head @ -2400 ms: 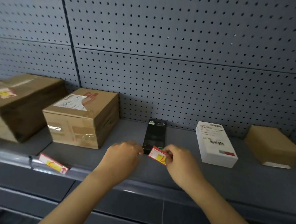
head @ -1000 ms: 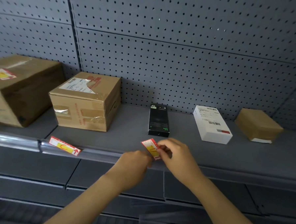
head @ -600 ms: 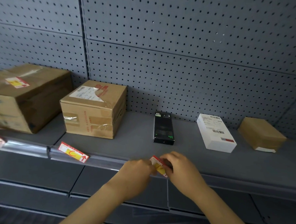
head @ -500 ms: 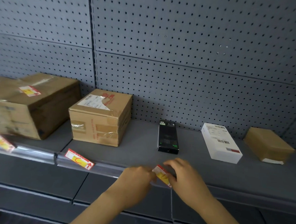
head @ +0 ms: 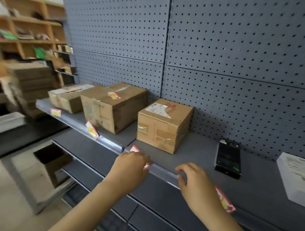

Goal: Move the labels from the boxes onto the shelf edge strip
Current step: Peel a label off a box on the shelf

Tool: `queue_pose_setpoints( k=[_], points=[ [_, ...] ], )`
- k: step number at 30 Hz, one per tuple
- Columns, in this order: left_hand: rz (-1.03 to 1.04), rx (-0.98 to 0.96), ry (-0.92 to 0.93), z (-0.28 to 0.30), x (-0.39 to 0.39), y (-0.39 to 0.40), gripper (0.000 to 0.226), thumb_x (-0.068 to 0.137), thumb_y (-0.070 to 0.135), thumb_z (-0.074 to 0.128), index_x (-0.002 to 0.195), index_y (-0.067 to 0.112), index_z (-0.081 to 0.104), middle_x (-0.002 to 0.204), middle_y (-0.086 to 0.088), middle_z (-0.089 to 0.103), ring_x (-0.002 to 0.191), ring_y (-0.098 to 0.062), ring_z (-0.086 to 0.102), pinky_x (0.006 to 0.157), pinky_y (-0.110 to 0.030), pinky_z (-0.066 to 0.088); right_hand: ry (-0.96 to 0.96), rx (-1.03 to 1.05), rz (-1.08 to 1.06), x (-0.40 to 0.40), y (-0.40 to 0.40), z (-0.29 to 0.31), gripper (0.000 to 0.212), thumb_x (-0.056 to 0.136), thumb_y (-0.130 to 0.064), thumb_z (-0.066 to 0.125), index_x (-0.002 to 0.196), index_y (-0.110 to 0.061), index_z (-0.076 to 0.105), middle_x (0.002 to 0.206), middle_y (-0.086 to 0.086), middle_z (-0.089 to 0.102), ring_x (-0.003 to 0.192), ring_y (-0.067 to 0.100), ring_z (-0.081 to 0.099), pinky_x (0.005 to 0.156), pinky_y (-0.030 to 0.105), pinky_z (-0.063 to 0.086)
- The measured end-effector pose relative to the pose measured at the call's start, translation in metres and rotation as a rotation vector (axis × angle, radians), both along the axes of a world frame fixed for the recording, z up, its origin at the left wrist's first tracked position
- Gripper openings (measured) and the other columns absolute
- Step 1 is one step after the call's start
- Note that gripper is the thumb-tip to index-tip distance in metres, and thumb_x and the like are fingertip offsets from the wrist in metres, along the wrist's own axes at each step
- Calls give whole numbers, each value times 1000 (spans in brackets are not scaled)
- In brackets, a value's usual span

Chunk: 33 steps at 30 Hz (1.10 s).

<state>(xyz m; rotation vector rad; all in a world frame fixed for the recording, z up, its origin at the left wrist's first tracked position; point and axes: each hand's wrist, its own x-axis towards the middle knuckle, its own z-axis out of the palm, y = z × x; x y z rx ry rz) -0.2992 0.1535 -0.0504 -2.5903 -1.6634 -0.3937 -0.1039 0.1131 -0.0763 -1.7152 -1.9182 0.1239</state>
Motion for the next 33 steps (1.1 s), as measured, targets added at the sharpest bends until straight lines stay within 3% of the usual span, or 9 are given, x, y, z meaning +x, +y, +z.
queue_pose_setpoints(
  k=[6,11,16,23,33],
  points=[
    [184,-4,-6,4,-88,-9,25,88,28,48,110,29,61,114,9,64,107,-16,58,86,-27,43,92,-21,225,-89,29,0,17,86,-11,61,99,-20,66,99,-3,65,98,19,58,84,34,49],
    [339,8,-8,10,-165,0,24,91,30,46,109,27,61,112,6,63,105,-18,59,82,-27,42,46,3,368,-168,64,10,16,91,-20,56,103,-24,64,102,-12,61,104,13,55,89,27,45],
    [412,33,-21,19,-242,25,26,93,30,44,112,27,61,115,6,62,106,-18,58,78,-27,41,51,0,432,-252,108,26,13,88,-20,59,100,-23,65,104,-5,64,102,17,57,87,34,47],
    [434,44,-48,27,-315,71,25,92,29,45,110,28,62,111,7,63,100,-16,59,81,-28,41,49,34,468,-329,161,37,11,90,-22,58,99,-22,65,101,-6,63,98,15,57,85,32,48],
    [336,65,-115,39,-345,182,23,93,37,49,112,34,61,111,13,64,97,-11,60,83,-26,49,16,103,374,-361,255,53,10,89,-18,59,93,-21,68,92,-5,67,86,13,58,74,26,49]
  ],
)
